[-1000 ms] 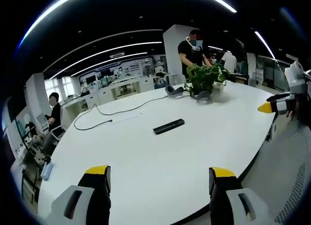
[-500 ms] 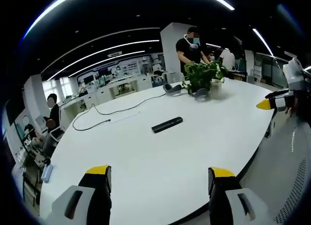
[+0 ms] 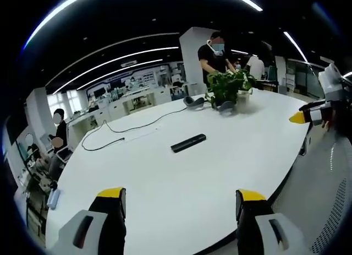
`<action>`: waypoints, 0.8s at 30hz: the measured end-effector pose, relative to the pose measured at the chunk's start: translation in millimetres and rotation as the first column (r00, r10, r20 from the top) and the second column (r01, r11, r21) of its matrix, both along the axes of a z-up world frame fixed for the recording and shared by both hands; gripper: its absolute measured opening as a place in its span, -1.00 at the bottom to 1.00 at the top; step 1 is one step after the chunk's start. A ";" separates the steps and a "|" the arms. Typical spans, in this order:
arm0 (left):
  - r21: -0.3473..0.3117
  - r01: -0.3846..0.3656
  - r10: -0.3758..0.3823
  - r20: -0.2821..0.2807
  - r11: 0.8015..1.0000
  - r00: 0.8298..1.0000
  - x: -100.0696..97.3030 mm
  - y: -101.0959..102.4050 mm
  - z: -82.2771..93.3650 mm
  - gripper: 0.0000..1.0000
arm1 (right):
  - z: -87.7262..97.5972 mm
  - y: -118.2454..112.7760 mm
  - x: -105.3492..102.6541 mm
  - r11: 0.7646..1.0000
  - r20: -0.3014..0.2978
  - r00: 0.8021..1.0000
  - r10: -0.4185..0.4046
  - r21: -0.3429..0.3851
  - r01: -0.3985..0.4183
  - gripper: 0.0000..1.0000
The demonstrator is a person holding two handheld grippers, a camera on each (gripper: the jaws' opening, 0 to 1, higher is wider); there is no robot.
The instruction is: Press the specified remote control buttons in sequence, fully releasing each button before pressing the next.
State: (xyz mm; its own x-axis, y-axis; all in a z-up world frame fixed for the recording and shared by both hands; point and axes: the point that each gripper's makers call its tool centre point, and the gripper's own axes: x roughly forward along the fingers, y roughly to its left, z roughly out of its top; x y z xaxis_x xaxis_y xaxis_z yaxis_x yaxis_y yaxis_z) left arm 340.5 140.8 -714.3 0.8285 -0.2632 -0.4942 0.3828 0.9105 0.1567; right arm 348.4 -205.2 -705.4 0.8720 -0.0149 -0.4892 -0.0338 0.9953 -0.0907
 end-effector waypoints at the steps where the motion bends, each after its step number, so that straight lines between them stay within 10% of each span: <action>1: 0.004 0.007 -0.007 0.003 1.000 1.000 0.1 -0.7 0.5 0.71 | -0.1 0.0 0.0 1.000 0.000 1.000 0.000 0.000 0.000 0.33; 24: 0.071 0.099 -0.104 0.064 0.993 0.993 23.3 -1.2 17.3 0.71 | -0.6 -0.2 0.0 1.000 -0.003 1.000 -0.003 0.003 0.003 0.29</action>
State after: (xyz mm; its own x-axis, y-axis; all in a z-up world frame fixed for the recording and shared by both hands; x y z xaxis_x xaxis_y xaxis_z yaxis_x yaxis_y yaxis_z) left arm 363.8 139.6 -697.0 0.8314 -0.3155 -0.4575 0.4591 0.8538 0.2456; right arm 348.4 -205.4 -706.0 0.8704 -0.0165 -0.4921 -0.0308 0.9956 -0.0880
